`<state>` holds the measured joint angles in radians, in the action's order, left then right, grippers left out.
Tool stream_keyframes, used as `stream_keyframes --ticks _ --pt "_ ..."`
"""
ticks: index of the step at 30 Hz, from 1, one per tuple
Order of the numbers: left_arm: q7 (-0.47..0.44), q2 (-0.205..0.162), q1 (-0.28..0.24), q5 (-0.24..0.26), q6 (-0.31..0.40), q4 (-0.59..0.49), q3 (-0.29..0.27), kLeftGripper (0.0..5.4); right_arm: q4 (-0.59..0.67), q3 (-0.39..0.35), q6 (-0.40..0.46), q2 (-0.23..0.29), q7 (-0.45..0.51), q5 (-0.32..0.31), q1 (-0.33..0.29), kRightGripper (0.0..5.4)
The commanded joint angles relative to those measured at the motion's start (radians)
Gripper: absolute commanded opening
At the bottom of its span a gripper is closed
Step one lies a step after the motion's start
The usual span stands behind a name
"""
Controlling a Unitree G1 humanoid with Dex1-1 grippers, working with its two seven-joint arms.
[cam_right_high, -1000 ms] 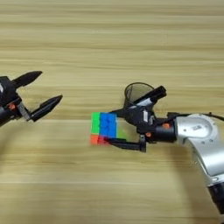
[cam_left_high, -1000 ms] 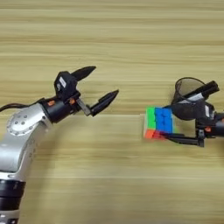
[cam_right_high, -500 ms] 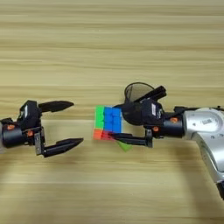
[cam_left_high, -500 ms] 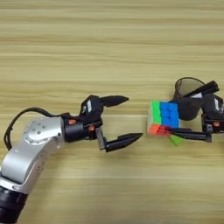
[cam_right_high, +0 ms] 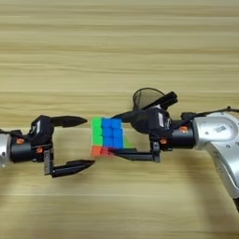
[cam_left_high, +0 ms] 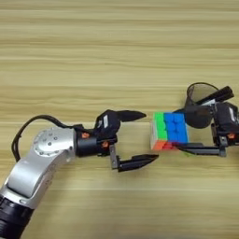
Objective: Move the objects on the table
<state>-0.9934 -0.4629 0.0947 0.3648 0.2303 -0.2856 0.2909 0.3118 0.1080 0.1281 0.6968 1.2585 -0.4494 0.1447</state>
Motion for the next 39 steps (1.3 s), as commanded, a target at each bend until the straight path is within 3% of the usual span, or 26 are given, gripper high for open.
stream_keyframes --ticks 1,11,33,39 --pt "0.001 -0.005 0.013 -0.019 -0.008 -0.001 0.008 5.40 0.032 -0.001 0.014 0.018 0.008 -0.016 -0.006 3.33" --pt "-0.008 -0.004 0.001 -0.017 -0.019 -0.015 0.016 5.40 0.047 0.010 0.021 0.010 0.004 -0.016 -0.010 3.33" --pt "-0.034 0.005 -0.010 0.008 -0.041 -0.030 0.013 3.37 0.071 0.026 0.031 0.001 -0.008 -0.026 -0.010 3.33" --pt "-0.033 0.009 -0.010 0.010 -0.042 -0.030 0.013 3.27 0.073 0.030 0.031 -0.001 -0.008 -0.027 -0.010 3.33"
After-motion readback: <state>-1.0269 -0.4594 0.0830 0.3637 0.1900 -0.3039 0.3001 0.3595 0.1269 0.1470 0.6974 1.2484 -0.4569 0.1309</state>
